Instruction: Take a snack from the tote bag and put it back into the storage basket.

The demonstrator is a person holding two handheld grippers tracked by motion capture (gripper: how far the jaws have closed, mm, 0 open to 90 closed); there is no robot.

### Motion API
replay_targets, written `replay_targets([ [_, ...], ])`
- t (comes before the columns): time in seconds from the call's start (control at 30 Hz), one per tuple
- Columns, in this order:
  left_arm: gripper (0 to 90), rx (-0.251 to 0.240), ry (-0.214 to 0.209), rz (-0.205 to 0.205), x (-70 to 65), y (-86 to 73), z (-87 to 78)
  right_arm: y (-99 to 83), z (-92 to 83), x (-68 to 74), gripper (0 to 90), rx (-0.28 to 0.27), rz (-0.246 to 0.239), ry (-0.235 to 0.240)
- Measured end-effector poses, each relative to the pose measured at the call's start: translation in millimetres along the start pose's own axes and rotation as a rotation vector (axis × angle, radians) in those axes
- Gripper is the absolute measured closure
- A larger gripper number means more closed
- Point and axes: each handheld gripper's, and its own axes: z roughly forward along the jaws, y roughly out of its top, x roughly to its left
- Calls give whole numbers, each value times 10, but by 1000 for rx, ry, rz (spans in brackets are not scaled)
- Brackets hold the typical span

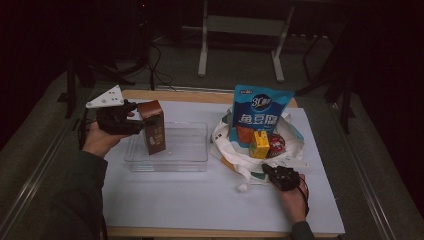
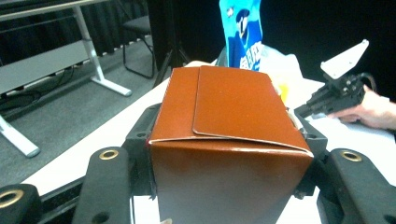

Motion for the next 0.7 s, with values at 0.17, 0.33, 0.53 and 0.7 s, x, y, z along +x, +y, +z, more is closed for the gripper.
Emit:
replay_targets([
  [0.17, 424, 30, 2, 11, -8, -45, 16, -1, 3, -4, 895, -1, 1, 2],
  [0.33, 424, 69, -19, 15, -7, -106, 43, -3, 2, -7, 894, -2, 2, 4],
  [0.53, 424, 113, -31, 26, -13, -153, 52, -4, 0, -4, 894, -2, 2, 2],
  [0.7, 425, 145, -46, 28, -6, -210, 81, -4, 0, -3, 894, -1, -1, 1],
])
